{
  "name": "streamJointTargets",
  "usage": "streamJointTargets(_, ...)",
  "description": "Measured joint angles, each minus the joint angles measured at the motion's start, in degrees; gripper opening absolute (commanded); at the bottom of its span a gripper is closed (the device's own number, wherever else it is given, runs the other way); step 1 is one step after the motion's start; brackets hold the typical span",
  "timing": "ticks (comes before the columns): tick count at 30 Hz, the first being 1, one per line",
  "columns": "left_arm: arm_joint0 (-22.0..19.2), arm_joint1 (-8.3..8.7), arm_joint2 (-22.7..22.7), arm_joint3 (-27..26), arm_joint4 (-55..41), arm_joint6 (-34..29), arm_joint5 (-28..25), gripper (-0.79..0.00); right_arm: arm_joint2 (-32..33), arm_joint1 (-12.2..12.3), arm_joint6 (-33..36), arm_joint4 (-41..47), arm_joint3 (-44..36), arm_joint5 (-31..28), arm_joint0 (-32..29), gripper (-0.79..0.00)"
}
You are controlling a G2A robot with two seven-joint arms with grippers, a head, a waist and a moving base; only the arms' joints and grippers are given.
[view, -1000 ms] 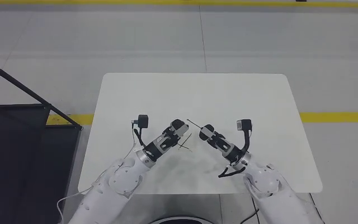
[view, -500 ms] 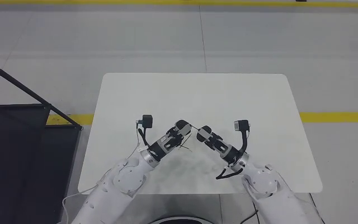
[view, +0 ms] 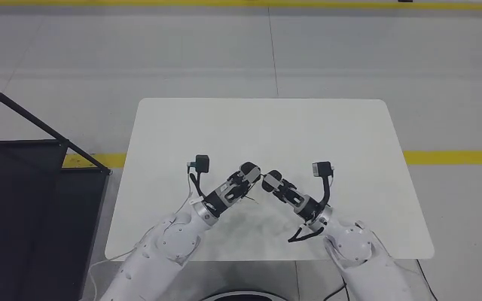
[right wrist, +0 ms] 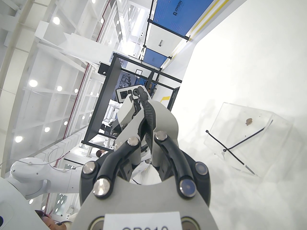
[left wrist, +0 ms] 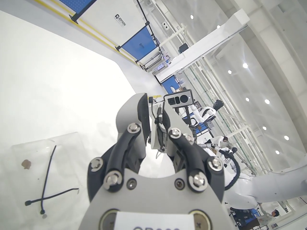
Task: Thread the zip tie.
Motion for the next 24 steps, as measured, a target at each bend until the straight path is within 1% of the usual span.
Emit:
streamJointTargets(5, 0.02, -0.28, -0.13, 0.22, 0.14, 0.0, -0.12, -0.646, 0.07, -0.13, 0.07, 0.03, 0.09, 0.17, 0.03, -0.785)
streamJointTargets(8, 0.11, -0.43, -0.26, 0.27, 0.19, 0.01, -0.05, -0.646, 0.21, -0.22, -0.18, 0.18, 0.18, 0.25, -0.01, -0.785)
streamJointTargets(14, 0.28, -0.68, -0.51, 0.29, 0.34, -0.38, -0.07, -0.619, 0.52, -0.36, -0.44, 0.59, 0.2, 0.52, -0.17, -0.785)
streamJointTargets(24, 0.31, -1.14, -0.74, 0.54, 0.27, -0.93, -0.06, -0.646, 0.94, -0.55, -0.36, 0.64, 0.1, 0.75, -0.4, -0.785)
